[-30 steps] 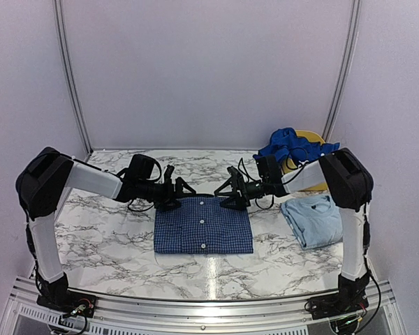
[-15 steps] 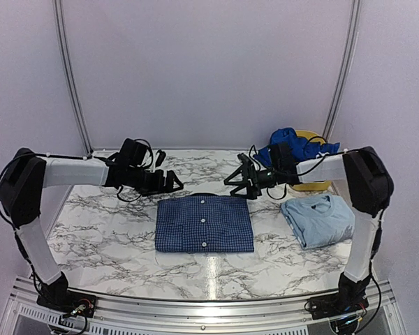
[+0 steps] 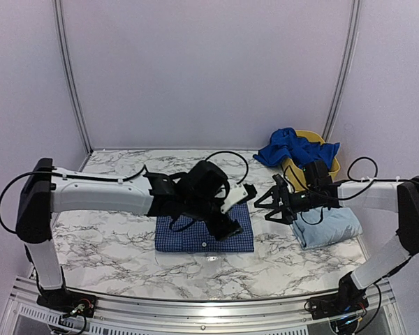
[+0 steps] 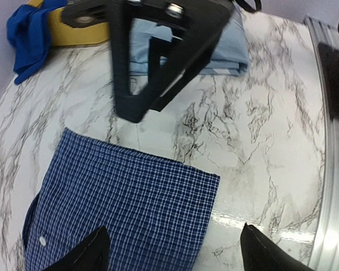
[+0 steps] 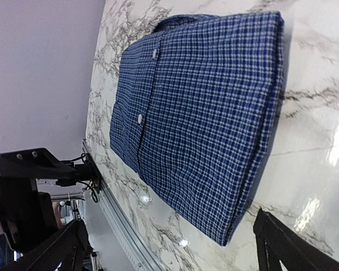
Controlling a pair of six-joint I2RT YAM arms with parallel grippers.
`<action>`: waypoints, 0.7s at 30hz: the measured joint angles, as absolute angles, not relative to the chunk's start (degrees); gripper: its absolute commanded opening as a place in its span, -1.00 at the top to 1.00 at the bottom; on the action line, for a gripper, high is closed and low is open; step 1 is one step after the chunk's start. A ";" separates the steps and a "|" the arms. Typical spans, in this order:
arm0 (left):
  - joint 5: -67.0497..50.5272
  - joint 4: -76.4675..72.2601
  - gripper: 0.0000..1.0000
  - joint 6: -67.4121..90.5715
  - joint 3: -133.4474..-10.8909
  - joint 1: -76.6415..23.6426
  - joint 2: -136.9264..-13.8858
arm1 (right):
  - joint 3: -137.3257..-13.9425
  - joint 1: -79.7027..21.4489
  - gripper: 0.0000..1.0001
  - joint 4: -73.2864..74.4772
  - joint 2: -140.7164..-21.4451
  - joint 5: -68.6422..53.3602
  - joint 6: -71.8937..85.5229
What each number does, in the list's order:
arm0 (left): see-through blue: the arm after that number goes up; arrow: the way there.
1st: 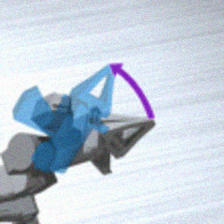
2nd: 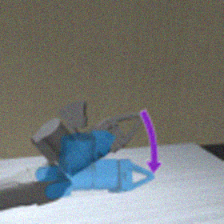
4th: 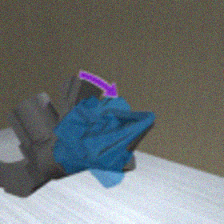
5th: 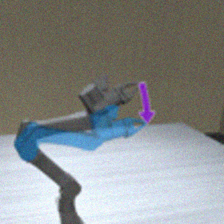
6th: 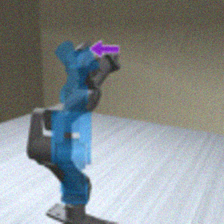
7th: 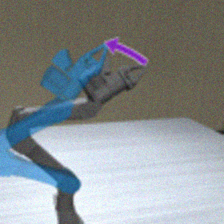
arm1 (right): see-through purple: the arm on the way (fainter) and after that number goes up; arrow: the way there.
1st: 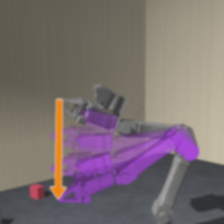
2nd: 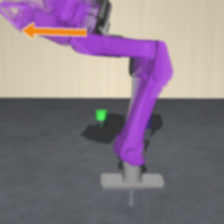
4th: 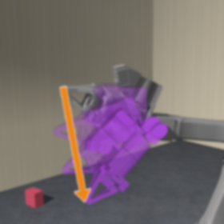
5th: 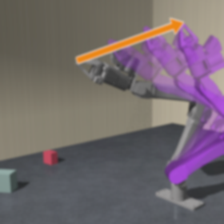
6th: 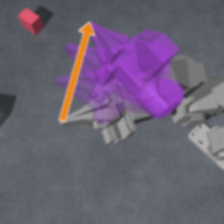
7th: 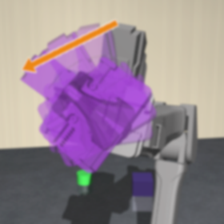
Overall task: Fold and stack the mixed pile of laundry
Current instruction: Smooth out the square-folded shirt at the center of the board.
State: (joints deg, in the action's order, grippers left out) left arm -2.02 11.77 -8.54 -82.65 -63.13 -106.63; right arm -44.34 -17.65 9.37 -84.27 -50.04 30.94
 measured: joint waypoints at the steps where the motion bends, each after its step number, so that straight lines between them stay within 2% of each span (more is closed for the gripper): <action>1: -1.43 11.97 -0.52 -10.33 -84.14 -64.20 -108.88 | -43.59 -17.43 -0.97 9.74 -83.59 -49.71 31.16; 5: -0.08 12.69 -0.26 -15.44 -88.51 -66.92 -116.51 | -41.19 -17.19 -0.97 10.33 -80.95 -48.36 31.75; 14: 0.69 13.85 0.16 -21.15 -93.97 -68.69 -127.26 | -36.07 -17.12 -0.97 10.37 -79.18 -46.63 34.13; 18: 1.13 13.47 0.59 -22.41 -95.46 -68.95 -130.17 | -34.87 -17.10 -0.97 10.07 -79.31 -46.04 35.35; 21: 1.02 13.52 0.78 -22.22 -95.92 -69.12 -130.32 | -34.11 -17.10 -0.97 9.47 -79.33 -45.98 36.38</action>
State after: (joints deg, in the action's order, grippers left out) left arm 1.02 13.52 -22.22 -95.92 -69.12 -130.32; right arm -34.11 -17.10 9.47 -79.33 -45.98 36.38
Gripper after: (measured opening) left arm 0.181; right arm 0.985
